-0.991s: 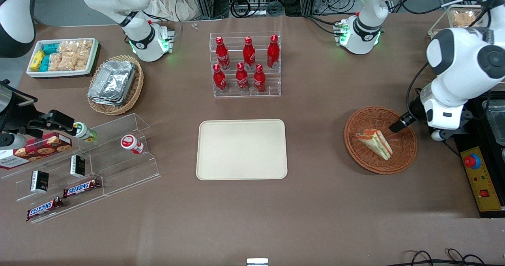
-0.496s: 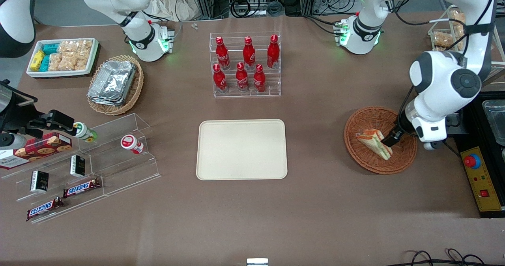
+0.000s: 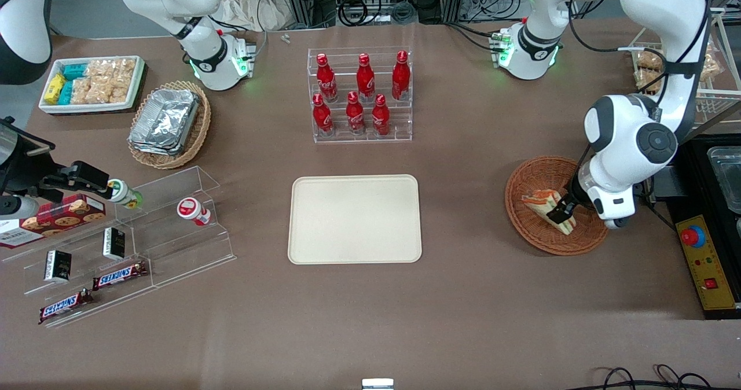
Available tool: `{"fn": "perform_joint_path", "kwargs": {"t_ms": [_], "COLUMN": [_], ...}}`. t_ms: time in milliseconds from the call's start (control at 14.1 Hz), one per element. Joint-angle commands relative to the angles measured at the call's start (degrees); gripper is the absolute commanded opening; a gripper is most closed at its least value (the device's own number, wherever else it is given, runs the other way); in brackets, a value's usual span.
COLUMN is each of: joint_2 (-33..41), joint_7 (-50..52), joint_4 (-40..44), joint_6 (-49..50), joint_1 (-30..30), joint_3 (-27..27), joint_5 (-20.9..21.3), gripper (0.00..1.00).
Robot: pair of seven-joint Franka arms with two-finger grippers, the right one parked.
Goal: Place sandwich from basket to tray
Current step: 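Lower the open left gripper around the sandwich and close it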
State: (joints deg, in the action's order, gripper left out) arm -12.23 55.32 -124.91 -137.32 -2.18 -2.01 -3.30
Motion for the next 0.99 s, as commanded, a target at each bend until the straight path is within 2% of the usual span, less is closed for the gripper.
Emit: {"fn": "perform_joint_path", "kwargs": {"t_ms": [0, 566, 637, 708, 850, 920], "joint_2": [0.4, -2.4, -2.4, -2.4, -2.3, -2.1], "joint_7": [2.4, 4.0, 4.0, 4.1, 4.2, 4.3], "joint_4": [-1.7, -2.8, -2.8, -2.8, -2.7, -2.6], "joint_6": [-2.5, -6.3, -6.3, -6.2, -5.6, -4.8], "joint_1": [-0.5, -0.6, -0.6, -0.6, -0.6, -0.6], "joint_3": [0.1, 0.1, 0.1, 0.1, 0.1, 0.1], "joint_5": [-0.3, -0.1, 0.0, 0.0, 0.0, 0.1], "gripper": [1.0, 0.99, 0.94, 0.84, 0.47, 0.35]}}
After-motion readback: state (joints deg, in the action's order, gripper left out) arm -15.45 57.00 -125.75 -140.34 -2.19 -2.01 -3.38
